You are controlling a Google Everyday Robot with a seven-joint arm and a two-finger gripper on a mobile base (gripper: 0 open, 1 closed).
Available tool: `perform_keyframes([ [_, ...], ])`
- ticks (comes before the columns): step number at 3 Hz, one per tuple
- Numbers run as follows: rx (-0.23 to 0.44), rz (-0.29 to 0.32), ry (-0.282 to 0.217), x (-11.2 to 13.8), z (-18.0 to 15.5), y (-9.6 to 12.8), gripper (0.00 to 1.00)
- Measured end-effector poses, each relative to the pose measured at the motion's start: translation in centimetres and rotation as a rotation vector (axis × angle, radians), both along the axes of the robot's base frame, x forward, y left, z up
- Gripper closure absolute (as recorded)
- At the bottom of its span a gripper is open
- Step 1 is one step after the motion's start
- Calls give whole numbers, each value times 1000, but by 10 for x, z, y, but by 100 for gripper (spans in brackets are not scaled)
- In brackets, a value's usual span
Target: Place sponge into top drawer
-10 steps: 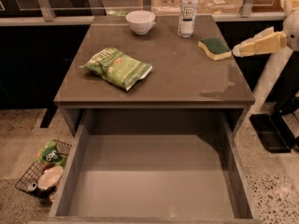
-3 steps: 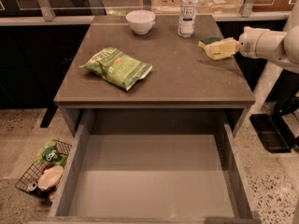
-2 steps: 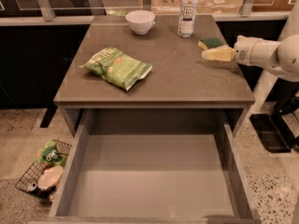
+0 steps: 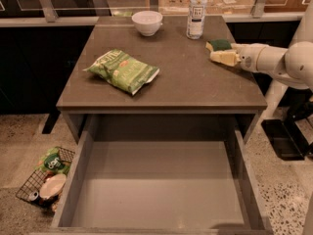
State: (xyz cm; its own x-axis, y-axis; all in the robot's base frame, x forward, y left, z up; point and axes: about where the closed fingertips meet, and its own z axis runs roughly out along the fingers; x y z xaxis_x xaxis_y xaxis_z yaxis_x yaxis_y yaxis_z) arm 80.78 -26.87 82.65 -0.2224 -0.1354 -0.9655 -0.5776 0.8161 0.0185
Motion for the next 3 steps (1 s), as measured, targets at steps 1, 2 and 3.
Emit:
perform_keyframes([
  [1,1,5,2,1,-1,4,61],
  [2,2,9,3,2,-3,7,83],
  [3,4,14,5,3,-4,10,100],
])
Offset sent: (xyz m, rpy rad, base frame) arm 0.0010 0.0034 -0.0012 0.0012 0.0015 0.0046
